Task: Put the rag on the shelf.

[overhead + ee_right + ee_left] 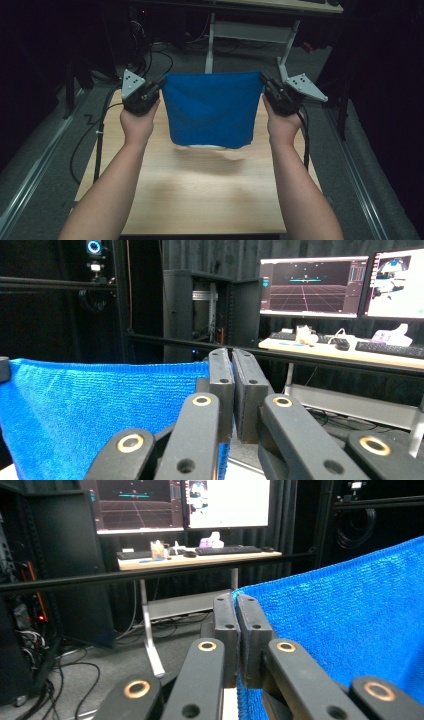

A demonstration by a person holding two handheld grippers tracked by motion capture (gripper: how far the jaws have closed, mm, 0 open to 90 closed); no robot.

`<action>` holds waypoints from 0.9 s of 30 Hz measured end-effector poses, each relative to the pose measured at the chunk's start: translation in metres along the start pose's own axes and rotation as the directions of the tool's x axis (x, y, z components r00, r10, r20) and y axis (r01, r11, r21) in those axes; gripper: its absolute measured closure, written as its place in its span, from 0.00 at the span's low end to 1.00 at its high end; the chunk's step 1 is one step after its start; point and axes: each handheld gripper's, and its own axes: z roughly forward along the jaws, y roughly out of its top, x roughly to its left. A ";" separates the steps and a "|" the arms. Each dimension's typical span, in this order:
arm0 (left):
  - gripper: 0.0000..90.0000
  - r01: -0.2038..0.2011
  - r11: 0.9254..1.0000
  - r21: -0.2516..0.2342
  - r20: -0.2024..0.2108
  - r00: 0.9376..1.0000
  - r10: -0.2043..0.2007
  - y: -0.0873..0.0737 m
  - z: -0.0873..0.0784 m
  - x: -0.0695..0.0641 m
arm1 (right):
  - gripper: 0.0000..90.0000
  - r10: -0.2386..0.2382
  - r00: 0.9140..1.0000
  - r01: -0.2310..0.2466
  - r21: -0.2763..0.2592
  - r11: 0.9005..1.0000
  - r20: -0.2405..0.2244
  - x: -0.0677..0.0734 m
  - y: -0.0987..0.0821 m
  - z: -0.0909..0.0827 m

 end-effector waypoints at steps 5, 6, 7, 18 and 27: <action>0.99 -0.008 1.000 -0.022 -0.023 1.000 0.007 0.014 0.008 0.006 | 0.98 -0.008 1.000 0.008 -0.004 1.000 0.008 -0.004 0.006 0.014; 0.98 -0.005 1.000 -0.017 -0.023 1.000 0.005 0.016 0.010 0.008 | 0.98 -0.008 1.000 0.008 0.001 1.000 0.010 -0.005 0.007 0.018; 0.99 -0.010 1.000 -0.012 -0.027 1.000 0.009 0.019 0.013 0.010 | 0.98 -0.010 1.000 0.010 0.004 1.000 0.014 -0.007 0.007 0.021; 0.98 0.006 0.995 0.102 -0.079 0.997 0.002 0.009 0.057 0.032 | 0.98 -0.031 0.999 0.030 0.120 0.992 0.005 -0.026 -0.009 0.065; 0.98 0.036 0.965 0.258 -0.058 0.998 -0.022 -0.045 0.076 0.035 | 0.98 -0.073 0.997 0.067 0.244 0.967 0.017 -0.029 -0.047 0.087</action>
